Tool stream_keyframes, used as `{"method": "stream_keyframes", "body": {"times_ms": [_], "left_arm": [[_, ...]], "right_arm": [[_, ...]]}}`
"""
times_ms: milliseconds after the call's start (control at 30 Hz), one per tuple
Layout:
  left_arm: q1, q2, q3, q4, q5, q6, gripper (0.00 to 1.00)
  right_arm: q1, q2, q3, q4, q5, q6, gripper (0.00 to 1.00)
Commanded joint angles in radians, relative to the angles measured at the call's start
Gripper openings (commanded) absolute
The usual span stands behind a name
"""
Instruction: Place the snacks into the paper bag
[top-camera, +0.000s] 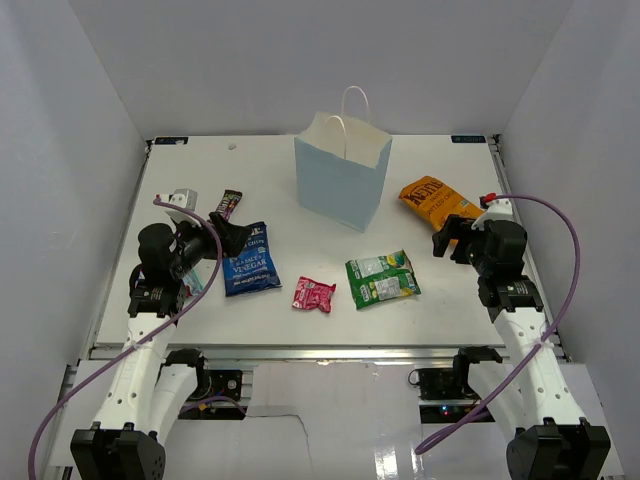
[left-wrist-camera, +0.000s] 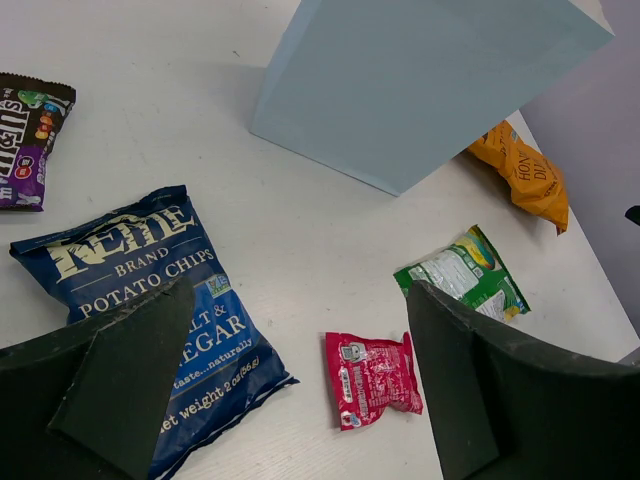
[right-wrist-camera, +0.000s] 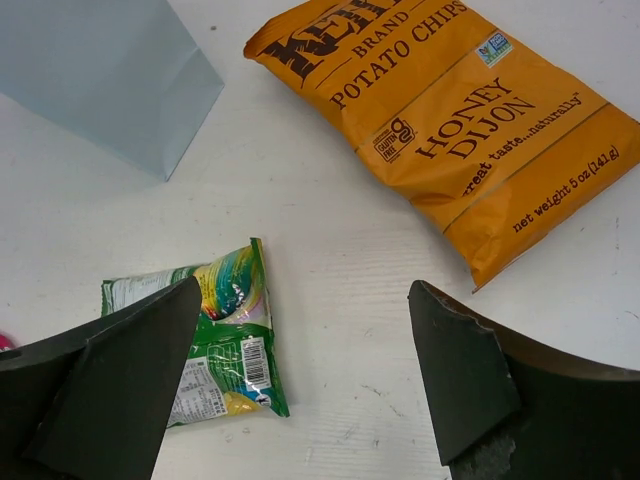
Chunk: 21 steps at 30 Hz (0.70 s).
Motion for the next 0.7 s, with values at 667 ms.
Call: {"method": "stream_keyframes", "body": {"times_ms": [667], "left_arm": [[0.004, 0.015, 0.014, 0.0, 0.001, 0.015, 0.98]], "right_arm": [[0.212, 0.541, 0.548, -0.74, -0.707, -1.43, 0.94]]}}
